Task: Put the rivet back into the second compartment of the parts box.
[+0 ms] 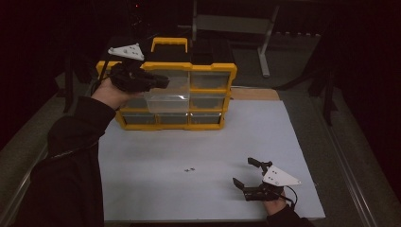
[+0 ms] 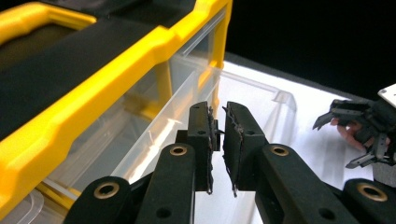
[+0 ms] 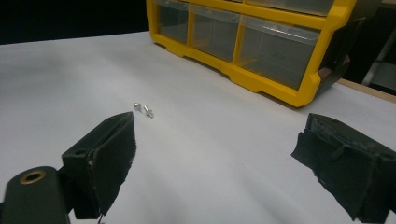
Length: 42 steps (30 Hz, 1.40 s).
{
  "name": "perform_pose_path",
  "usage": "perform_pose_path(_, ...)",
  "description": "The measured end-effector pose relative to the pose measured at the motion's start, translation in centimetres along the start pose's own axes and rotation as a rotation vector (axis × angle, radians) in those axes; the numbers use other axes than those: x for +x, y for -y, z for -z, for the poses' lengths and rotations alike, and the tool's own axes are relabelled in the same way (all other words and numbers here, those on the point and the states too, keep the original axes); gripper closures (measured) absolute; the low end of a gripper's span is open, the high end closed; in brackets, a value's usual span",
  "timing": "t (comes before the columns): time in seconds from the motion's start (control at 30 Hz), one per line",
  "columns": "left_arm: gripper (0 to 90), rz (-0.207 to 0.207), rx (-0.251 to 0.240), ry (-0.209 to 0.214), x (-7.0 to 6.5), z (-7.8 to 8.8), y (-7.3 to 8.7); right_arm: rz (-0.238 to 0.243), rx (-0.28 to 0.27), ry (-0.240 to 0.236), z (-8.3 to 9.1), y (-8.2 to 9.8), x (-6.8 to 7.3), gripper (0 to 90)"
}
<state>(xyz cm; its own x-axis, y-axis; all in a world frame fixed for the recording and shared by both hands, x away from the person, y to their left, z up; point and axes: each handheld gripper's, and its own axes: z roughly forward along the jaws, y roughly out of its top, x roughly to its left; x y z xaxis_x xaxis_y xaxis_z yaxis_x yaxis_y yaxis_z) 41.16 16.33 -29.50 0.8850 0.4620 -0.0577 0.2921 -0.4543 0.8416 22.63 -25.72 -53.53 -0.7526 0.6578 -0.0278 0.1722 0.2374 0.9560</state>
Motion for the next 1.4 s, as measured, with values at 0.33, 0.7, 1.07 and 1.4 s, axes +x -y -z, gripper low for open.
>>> perform_pose_path(0.33,61.6,0.015,0.025,-0.031,0.0,0.2,-0.6,-0.004,-0.002,0.001,0.1,0.0,-0.1,10.5)
perform_pose_path(0.7,15.2,0.022,-0.05,-0.049,-1.1,2.3,0.0,-0.003,-0.002,0.004,0.2,0.0,-0.1,10.4)
perform_pose_path(1.07,0.0,0.036,-0.064,-0.051,-2.6,4.2,2.2,0.0,-0.001,0.006,0.2,-0.1,0.0,10.5)
perform_pose_path(1.4,0.0,0.034,-0.091,-0.043,-3.9,5.7,5.3,-0.002,0.001,0.004,0.1,-0.1,0.0,10.5)
